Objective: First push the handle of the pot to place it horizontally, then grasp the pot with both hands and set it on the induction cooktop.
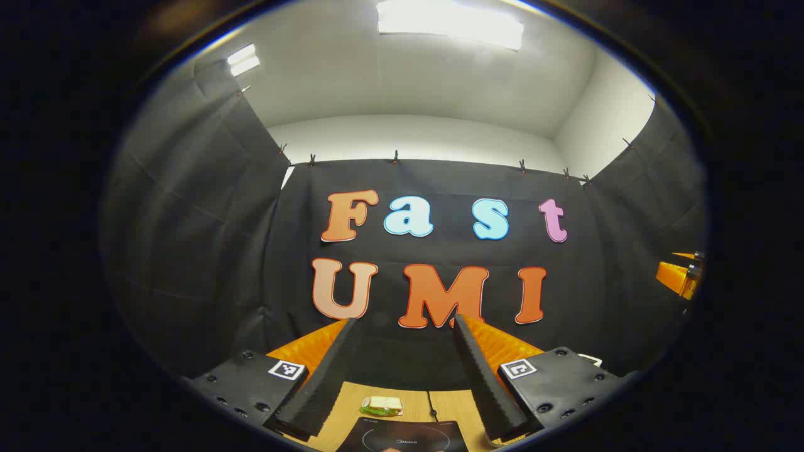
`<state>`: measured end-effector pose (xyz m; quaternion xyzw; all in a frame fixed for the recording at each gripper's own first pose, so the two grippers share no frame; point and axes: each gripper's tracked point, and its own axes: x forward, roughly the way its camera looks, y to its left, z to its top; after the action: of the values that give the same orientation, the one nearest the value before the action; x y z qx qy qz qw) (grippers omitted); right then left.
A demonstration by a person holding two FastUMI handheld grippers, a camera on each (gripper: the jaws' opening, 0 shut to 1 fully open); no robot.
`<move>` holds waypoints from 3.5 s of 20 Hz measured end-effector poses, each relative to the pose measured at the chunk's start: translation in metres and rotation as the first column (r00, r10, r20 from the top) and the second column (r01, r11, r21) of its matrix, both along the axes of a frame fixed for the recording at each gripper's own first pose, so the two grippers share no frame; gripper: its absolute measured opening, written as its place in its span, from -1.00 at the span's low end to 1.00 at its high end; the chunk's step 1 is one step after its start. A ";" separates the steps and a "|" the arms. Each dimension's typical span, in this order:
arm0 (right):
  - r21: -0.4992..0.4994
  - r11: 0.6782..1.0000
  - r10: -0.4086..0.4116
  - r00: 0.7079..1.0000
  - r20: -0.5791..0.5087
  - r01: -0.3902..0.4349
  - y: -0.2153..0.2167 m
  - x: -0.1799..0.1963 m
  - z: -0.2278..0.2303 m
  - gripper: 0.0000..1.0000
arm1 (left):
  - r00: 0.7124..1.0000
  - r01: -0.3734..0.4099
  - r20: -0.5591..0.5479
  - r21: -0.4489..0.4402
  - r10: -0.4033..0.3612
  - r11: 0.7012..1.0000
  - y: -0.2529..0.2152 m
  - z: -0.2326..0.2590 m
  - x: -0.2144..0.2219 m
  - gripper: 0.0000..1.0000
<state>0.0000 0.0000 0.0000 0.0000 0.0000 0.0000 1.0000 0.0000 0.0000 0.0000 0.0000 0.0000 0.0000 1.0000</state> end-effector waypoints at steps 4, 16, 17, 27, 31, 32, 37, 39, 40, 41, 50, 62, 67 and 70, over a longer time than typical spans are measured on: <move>0.002 1.000 0.011 1.000 0.004 -0.011 0.001 -0.003 0.002 0.89 | 0.999 0.020 0.035 -0.033 -0.019 0.999 -0.015 0.014 -0.005 0.94; -0.018 0.999 0.032 0.998 0.049 -0.032 -0.001 -0.016 0.010 0.88 | 0.997 0.045 0.060 -0.044 -0.042 0.998 -0.043 0.029 -0.009 0.94; -0.017 0.999 0.031 0.998 0.049 -0.031 -0.003 -0.015 0.010 0.88 | 0.997 0.042 0.063 -0.045 -0.039 0.998 -0.042 0.029 -0.010 0.94; 0.001 0.998 0.065 0.998 0.006 -0.065 0.006 -0.015 -0.009 0.88 | 0.998 0.057 0.022 -0.041 -0.056 0.998 -0.043 0.016 -0.006 0.94; 0.003 0.997 0.073 0.997 -0.032 -0.073 0.008 -0.017 -0.025 0.88 | 0.999 0.046 0.016 -0.032 -0.045 0.998 -0.038 0.012 -0.011 0.94; 0.011 0.997 0.074 0.996 -0.045 -0.074 0.009 -0.018 -0.031 0.88 | 0.999 0.044 0.015 -0.032 -0.043 0.999 -0.037 0.012 -0.012 0.94; 0.081 0.991 0.116 0.981 -0.155 -0.105 0.018 -0.025 -0.074 0.89 | 0.999 0.045 0.003 -0.010 -0.045 0.999 -0.037 0.009 -0.014 0.94; 0.103 0.987 0.139 0.968 -0.211 -0.120 0.023 -0.029 -0.093 0.89 | 0.999 0.046 0.002 -0.006 -0.046 0.999 -0.038 0.008 -0.017 0.94; 0.108 0.986 0.146 0.961 -0.236 -0.124 0.025 -0.030 -0.102 0.88 | 0.999 0.046 -0.001 -0.005 -0.046 0.999 -0.038 0.007 -0.017 0.94; 0.109 0.987 0.146 0.954 -0.262 -0.121 0.025 -0.031 -0.111 0.88 | 0.999 0.047 -0.005 -0.002 -0.047 0.999 -0.038 0.005 -0.017 0.94; 0.154 0.974 0.220 0.839 -0.499 -0.164 0.055 -0.054 -0.203 0.66 | 0.994 0.056 -0.095 0.017 -0.054 0.998 -0.040 -0.033 -0.016 0.94; 0.318 0.924 0.383 0.527 -0.759 -0.213 0.103 -0.120 -0.316 -0.39 | 0.966 0.060 -0.255 0.028 -0.051 0.998 -0.021 -0.091 -0.008 0.95; 0.379 0.898 0.439 0.415 -0.797 -0.224 0.117 -0.145 -0.336 -0.65 | 0.948 0.035 -0.317 -0.004 -0.035 0.999 -0.010 -0.114 -0.004 0.95; 0.419 0.880 0.474 0.345 -0.810 -0.224 0.124 -0.158 -0.343 -0.84 | 0.943 0.011 -0.334 -0.003 -0.012 1.000 -0.004 -0.121 -0.002 0.95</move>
<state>-0.1583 0.1245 -0.3431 0.1179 0.5301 0.2150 0.8117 -0.0018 -0.0037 -0.1207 -0.0005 0.1693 -0.0058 0.9855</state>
